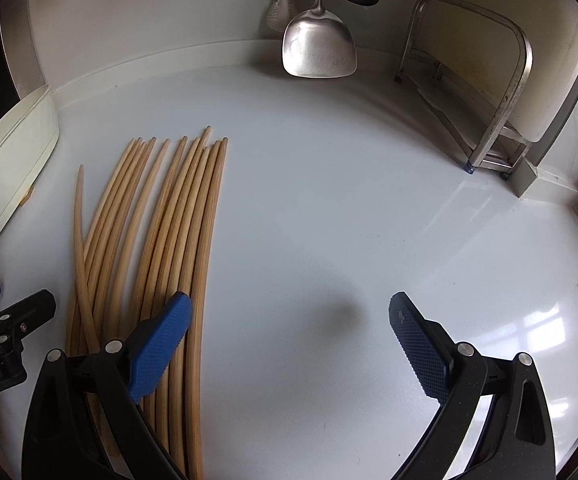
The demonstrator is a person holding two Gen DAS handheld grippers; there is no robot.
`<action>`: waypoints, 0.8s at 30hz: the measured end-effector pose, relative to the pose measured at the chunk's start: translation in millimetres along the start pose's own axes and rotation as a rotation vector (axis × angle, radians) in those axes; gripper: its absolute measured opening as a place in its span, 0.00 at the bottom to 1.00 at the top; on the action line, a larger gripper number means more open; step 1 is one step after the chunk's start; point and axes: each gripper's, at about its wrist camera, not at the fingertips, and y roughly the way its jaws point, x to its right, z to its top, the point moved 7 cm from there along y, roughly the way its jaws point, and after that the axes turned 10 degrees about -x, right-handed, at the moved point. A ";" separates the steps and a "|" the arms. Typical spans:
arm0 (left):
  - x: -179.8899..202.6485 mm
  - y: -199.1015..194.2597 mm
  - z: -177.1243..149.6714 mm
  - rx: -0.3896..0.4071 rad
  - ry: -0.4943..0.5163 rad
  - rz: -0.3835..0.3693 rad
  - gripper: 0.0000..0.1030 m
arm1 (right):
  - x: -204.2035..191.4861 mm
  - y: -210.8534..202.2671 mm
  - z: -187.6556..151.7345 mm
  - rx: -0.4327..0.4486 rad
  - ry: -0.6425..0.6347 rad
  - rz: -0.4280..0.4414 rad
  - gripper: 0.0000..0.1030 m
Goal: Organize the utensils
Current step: 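Move both open grippers down toward the pile of wooden chopsticks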
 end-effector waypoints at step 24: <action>25.2 4.7 3.5 -0.005 0.016 0.000 0.94 | 4.0 1.4 -8.2 0.002 -0.014 0.025 0.92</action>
